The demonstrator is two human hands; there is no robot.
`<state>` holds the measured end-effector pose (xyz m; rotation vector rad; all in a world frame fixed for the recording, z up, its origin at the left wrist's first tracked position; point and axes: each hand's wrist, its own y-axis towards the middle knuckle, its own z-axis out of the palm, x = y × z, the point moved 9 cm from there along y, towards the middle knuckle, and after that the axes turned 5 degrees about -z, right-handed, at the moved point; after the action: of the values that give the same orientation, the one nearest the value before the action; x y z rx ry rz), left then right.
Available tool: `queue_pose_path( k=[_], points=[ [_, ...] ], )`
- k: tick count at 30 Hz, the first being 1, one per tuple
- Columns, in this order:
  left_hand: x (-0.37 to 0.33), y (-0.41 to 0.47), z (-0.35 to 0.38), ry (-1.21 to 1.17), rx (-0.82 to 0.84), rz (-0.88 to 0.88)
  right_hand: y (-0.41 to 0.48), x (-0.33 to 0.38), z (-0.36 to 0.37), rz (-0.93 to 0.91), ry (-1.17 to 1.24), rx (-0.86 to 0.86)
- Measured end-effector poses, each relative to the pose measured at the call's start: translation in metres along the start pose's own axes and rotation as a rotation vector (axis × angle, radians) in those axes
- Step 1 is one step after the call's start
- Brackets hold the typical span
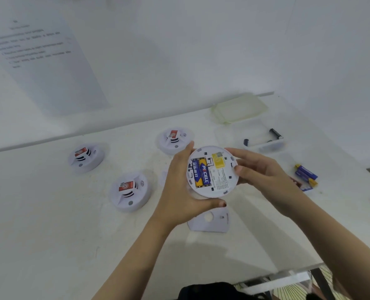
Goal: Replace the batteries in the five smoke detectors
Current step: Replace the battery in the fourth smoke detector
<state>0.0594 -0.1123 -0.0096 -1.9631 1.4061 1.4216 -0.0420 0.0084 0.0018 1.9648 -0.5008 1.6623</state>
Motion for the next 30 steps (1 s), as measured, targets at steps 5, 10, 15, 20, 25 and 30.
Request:
queue_pose_path(
  k=[5,10,15,20,25,30],
  points=[
    [-0.015,0.021,0.025,-0.014,0.079,-0.012,0.004,0.014,-0.033,-0.038,-0.026,0.03],
    [-0.033,0.04,0.048,0.026,0.029,0.031,0.008,0.014,-0.066,-0.079,-0.033,0.038],
    [-0.041,0.057,0.07,0.024,-0.006,0.04,0.014,0.022,-0.091,-0.265,-0.477,0.071],
    [-0.046,0.073,0.091,0.041,-0.017,0.058,0.015,0.021,-0.1,-0.349,-0.76,0.216],
    [-0.049,0.081,0.109,0.081,-0.039,0.056,0.017,0.021,-0.114,-0.403,-0.903,0.2],
    [-0.053,0.083,0.126,0.134,-0.042,0.105,0.019,0.014,-0.128,-0.327,-0.836,0.184]
  ],
)
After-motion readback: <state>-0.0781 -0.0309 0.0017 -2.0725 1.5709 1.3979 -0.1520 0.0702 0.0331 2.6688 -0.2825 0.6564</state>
